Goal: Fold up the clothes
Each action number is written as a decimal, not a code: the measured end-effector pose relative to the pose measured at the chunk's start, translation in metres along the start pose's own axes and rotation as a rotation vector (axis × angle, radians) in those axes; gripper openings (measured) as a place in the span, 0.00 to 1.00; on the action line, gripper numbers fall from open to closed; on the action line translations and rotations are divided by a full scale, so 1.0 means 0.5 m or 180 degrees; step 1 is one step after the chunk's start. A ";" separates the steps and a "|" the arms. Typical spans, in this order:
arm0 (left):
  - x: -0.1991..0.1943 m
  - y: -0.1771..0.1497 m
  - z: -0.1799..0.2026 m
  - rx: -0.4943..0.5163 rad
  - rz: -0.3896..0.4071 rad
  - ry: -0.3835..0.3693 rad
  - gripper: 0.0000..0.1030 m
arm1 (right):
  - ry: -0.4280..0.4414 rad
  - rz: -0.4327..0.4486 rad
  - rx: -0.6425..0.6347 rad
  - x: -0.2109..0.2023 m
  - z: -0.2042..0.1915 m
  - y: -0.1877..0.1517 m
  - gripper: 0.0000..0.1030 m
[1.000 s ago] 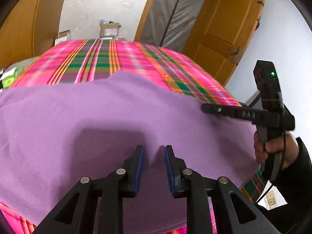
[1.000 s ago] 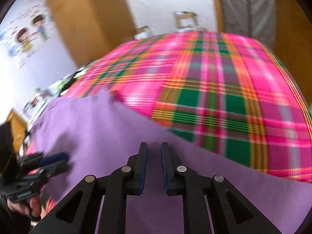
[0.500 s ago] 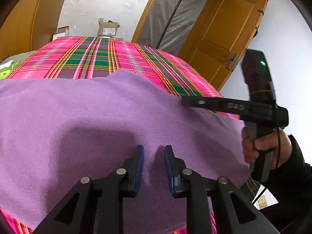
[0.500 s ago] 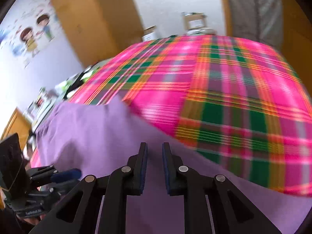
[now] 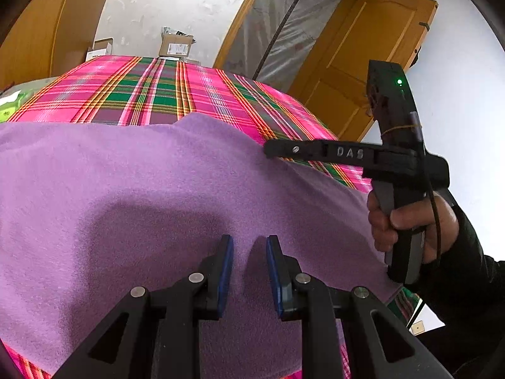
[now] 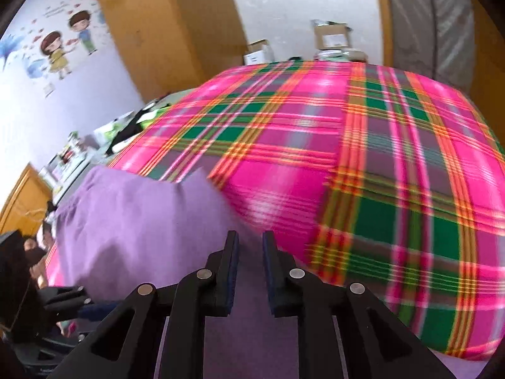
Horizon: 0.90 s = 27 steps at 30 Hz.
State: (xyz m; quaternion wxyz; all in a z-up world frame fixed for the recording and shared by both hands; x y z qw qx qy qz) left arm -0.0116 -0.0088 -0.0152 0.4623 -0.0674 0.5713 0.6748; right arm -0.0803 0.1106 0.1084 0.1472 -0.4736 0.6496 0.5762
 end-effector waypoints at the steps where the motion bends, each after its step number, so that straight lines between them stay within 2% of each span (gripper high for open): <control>1: 0.000 -0.001 0.001 0.0001 0.0001 0.0003 0.21 | -0.0010 -0.0037 -0.0012 0.007 -0.001 -0.003 0.16; 3: -0.001 -0.002 0.003 0.0006 0.0002 0.0015 0.21 | -0.0063 -0.0038 0.0054 0.008 0.014 -0.002 0.12; 8: -0.004 -0.006 0.008 0.0023 0.0005 0.0050 0.21 | -0.0167 0.0091 0.0150 -0.031 0.048 -0.004 0.15; 15: 0.000 -0.004 0.007 0.0043 0.0009 0.0108 0.21 | -0.0045 0.0121 0.0153 -0.098 0.050 -0.082 0.16; 19: -0.001 -0.004 0.010 0.0091 0.0008 0.0169 0.21 | -0.0106 0.0113 0.0043 -0.111 0.030 -0.127 0.17; 27: 0.000 -0.003 0.022 0.0206 -0.0011 0.0302 0.21 | -0.0188 0.0092 0.0013 -0.112 0.021 -0.159 0.19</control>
Point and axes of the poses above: each gripper's, at about its wrist camera, not at the fingertips, and x roughly the way its jaws point, z to its right, y to its top, the point moved 3 cm from there along x, roughly the way its jaws point, and after that the axes turned 6 degrees about x, right-handed, at the moved point
